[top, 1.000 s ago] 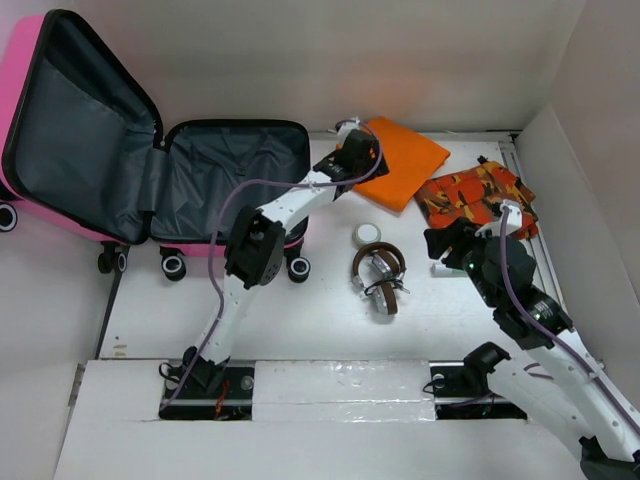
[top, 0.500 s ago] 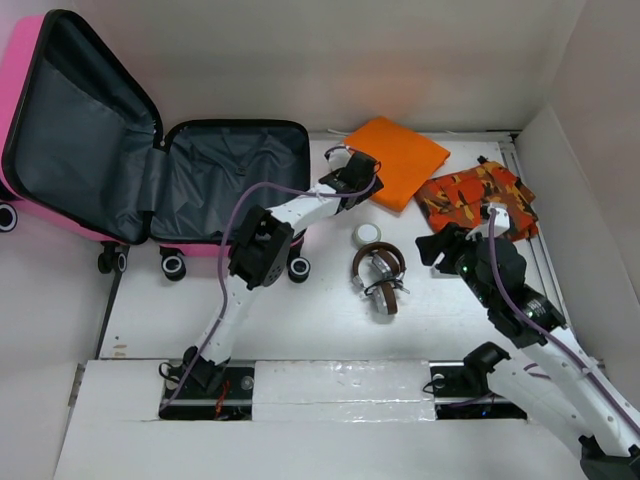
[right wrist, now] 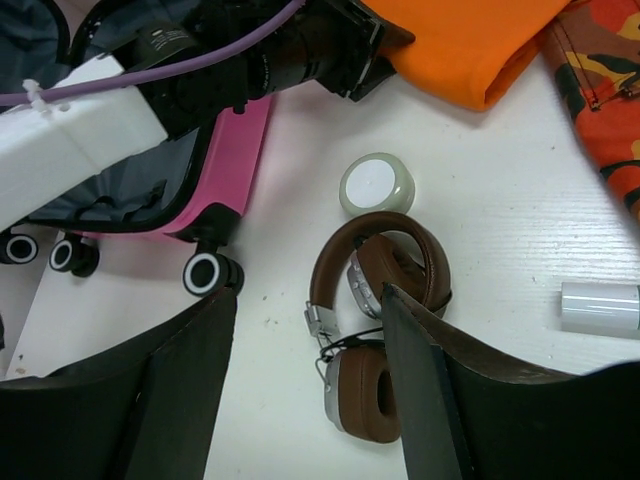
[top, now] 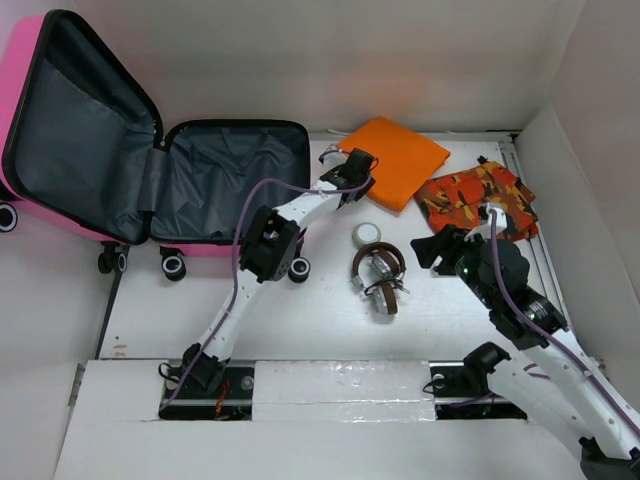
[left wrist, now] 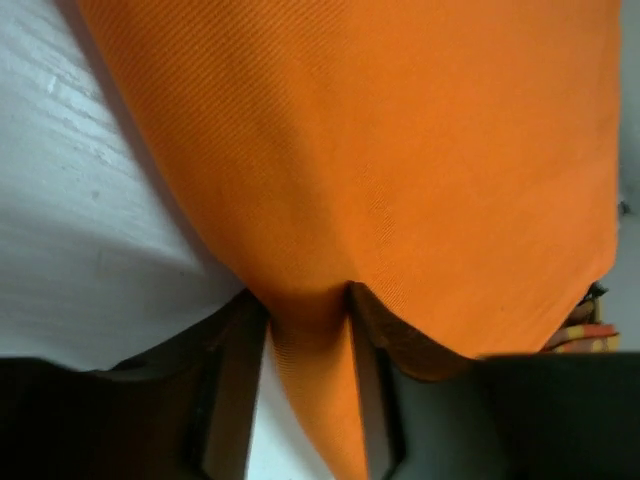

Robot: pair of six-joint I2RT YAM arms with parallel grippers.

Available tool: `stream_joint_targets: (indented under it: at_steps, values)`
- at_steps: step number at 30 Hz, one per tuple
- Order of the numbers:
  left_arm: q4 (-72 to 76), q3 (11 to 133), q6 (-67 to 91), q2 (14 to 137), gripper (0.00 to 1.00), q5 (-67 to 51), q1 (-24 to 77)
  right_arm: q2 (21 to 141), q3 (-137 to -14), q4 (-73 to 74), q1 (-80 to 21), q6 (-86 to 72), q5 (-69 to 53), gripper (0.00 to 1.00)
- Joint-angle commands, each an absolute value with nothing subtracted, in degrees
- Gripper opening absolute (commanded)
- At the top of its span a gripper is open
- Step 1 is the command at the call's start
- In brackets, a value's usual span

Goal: Pack the luggage

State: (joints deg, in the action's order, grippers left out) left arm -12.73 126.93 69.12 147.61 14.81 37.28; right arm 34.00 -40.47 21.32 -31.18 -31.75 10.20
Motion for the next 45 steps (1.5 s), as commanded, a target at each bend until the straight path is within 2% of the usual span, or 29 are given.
stream_joint_targets:
  at_steps: [1,2,3,5,9,11,12,13,14,15,18,21,24,26,29,32,37,45]
  values:
    - [-15.13,128.94,71.28,150.64,0.31,12.50,35.08,32.26,-43.15,17.67,-30.94,-32.51,8.26,0.66]
    - [-13.73,127.98,71.28,150.64,0.08,11.61,34.46,32.26,-43.15,17.67,-30.94,-32.52,8.26,0.66]
    - [-13.10,127.27,70.24,150.64,0.01,10.82,33.93,31.56,-43.15,17.67,-30.94,-32.52,8.26,0.66]
    - [-13.10,125.25,67.08,148.11,0.00,11.59,33.22,31.55,-42.54,17.67,-30.94,-31.91,7.73,0.66]
    - [-9.25,112.20,62.68,140.29,0.00,16.95,33.22,31.72,-40.26,16.00,-30.94,-31.90,5.98,0.66]
    - [-9.48,110.92,62.14,138.70,0.09,18.80,33.22,33.30,-39.64,14.07,-30.94,-31.90,5.19,0.66]
    - [-10.54,110.92,62.14,138.69,0.19,18.81,33.22,34.09,-39.64,14.06,-30.94,-31.90,4.49,0.66]
    - [-10.55,111.61,61.18,138.69,0.32,18.81,33.22,35.41,-39.64,14.06,-30.94,-31.90,4.48,0.66]
    - [-11.33,112.58,61.17,138.69,0.58,18.81,33.22,36.03,-40.25,13.54,-30.94,-31.90,3.70,0.66]
    - [-11.34,113.28,60.65,140.08,0.66,17.85,33.22,36.04,-40.25,13.54,-30.94,-31.90,3.69,0.66]
    - [-11.95,116.80,60.12,142.98,0.70,14.52,33.22,36.65,-40.25,12.83,-30.94,-31.90,3.69,0.66]
    - [-12.65,121.54,60.12,145.80,0.64,13.10,33.22,36.13,-40.25,12.22,-30.94,-31.90,3.69,0.66]
    - [-12.67,125.07,60.73,148.27,0.48,12.48,32.70,36.12,-40.78,12.22,-30.94,-31.90,4.22,0.66]
    - [-8.99,124.37,61.25,148.27,0.43,10.91,32.70,36.12,-41.30,12.22,-30.94,-31.90,4.22,0.66]
    - [-7.56,123.66,62.57,149.67,0.25,8.70,31.38,35.60,-41.83,12.74,-31.46,-31.38,3.69,0.66]
    - [-2.91,123.66,59.78,149.68,0.00,7.21,30.85,34.28,-42.45,13.88,-31.46,-31.38,2.99,0.66]
    - [-2.47,130.25,52.75,148.89,0.00,4.75,30.32,31.73,-42.45,13.36,-31.46,-31.38,2.99,0.65]
    - [0.45,133.06,39.30,137.73,0.00,-3.86,30.32,34.27,-42.45,10.72,-31.46,-31.38,0.45,0.65]
